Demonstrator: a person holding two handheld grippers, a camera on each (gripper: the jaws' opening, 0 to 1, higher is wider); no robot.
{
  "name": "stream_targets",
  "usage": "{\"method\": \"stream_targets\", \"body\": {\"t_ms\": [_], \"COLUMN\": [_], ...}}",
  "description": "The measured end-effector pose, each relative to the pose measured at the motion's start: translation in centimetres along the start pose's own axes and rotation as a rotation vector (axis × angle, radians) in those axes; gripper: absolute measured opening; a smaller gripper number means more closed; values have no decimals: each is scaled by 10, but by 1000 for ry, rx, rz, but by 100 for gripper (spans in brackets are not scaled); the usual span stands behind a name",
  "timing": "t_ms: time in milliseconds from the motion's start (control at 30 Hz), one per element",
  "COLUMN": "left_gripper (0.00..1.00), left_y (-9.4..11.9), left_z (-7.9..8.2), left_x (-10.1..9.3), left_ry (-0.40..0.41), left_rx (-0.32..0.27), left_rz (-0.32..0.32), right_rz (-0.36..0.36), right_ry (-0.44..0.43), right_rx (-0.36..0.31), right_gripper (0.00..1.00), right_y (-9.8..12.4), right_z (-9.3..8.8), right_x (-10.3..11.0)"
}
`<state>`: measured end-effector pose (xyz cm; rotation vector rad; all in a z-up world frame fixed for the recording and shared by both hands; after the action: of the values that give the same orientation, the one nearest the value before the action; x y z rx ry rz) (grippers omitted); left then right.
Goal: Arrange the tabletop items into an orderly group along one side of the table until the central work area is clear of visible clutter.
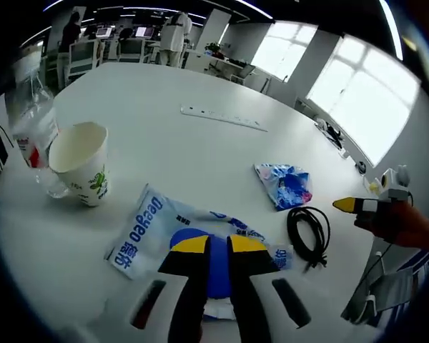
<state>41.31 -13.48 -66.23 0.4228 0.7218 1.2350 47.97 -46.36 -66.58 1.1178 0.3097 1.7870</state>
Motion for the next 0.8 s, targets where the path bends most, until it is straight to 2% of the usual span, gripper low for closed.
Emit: {"method": "stream_targets", "body": {"t_ms": [267, 567, 800], "left_gripper": [5, 5, 5], "left_y": [23, 53, 65], "left_z": [-18, -50, -63], "left_x": [14, 40, 57], "left_ry": [3, 24, 44], "left_rx": [-6, 10, 18], "left_rz": [18, 54, 76], "right_rz": [-1, -5, -5], "right_ry": [-28, -81, -89], "right_rx": [26, 27, 42], "right_gripper": [5, 5, 5], "right_y": [19, 35, 42], "right_z": [-45, -64, -79], "right_x": [6, 4, 11]}}
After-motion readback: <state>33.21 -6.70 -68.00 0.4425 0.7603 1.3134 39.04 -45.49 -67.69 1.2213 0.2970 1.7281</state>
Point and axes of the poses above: the point that each gripper's makers call its tool centre point, and the gripper's own axes: y roughly backward along the fingers, x roughly to its left, z roughly out of its top, the point moved 8 cm from there along y, roughly backward along the fingers, and after that the axes turned 9 degrees about -y, right-handed, at the moved point
